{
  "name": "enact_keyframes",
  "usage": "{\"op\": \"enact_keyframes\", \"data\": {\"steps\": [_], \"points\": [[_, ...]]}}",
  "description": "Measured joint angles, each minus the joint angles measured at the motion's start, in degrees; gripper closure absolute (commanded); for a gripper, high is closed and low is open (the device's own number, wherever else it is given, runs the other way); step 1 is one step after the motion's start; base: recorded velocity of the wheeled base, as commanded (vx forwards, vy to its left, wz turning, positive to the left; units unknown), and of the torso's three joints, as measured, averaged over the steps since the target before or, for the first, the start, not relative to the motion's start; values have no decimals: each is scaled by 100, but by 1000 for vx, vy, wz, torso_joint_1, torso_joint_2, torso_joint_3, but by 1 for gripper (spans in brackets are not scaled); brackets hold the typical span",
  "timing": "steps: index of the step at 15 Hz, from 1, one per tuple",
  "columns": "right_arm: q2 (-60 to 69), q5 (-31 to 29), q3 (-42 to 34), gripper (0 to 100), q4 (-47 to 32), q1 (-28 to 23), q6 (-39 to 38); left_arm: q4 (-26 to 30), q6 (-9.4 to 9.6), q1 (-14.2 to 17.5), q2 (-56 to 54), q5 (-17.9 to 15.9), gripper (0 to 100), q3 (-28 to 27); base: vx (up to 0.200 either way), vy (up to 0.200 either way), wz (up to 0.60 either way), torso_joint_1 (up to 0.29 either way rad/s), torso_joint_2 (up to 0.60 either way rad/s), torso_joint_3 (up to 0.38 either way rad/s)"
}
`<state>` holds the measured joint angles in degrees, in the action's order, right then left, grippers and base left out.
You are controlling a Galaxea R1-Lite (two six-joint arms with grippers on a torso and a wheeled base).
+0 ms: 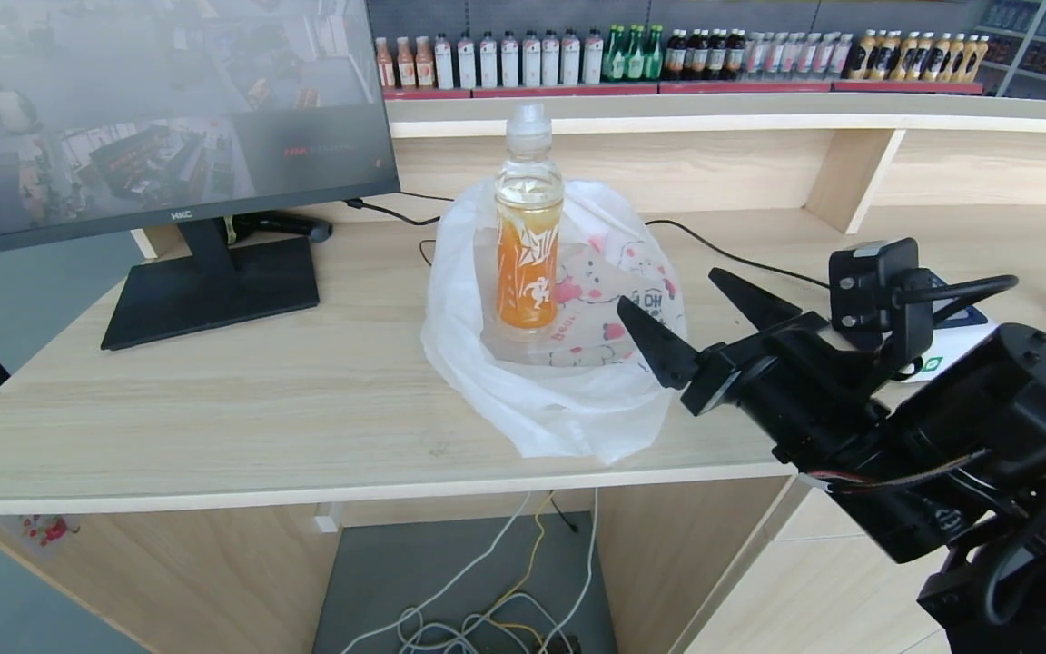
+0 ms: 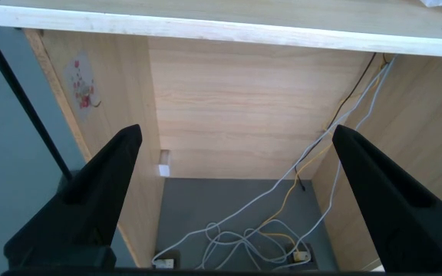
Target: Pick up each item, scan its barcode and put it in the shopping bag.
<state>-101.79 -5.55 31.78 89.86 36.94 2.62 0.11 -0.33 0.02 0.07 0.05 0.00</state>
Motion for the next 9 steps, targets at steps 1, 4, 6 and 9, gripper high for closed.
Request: {"op": "enact_keyframes", "data": {"steps": [1, 4, 6, 9], "points": [[6, 0, -26, 0, 2, 10, -2, -4, 4, 0, 0, -2, 0, 0, 0, 0, 0, 0, 0, 0], [85, -2, -150, 0, -2, -12, -2, -1, 1, -2, 0, 2, 0, 0, 0, 0, 0, 0, 0, 0], [130, -2, -199, 0, 9, -6, 0, -4, 1, -2, 0, 0, 0, 0, 0, -100, 0, 1, 1, 1], [177, 0, -223, 0, 17, -15, 0, -1, -24, 0, 0, 5, 0, 0, 0, -200, 0, 1, 4, 2]]}}
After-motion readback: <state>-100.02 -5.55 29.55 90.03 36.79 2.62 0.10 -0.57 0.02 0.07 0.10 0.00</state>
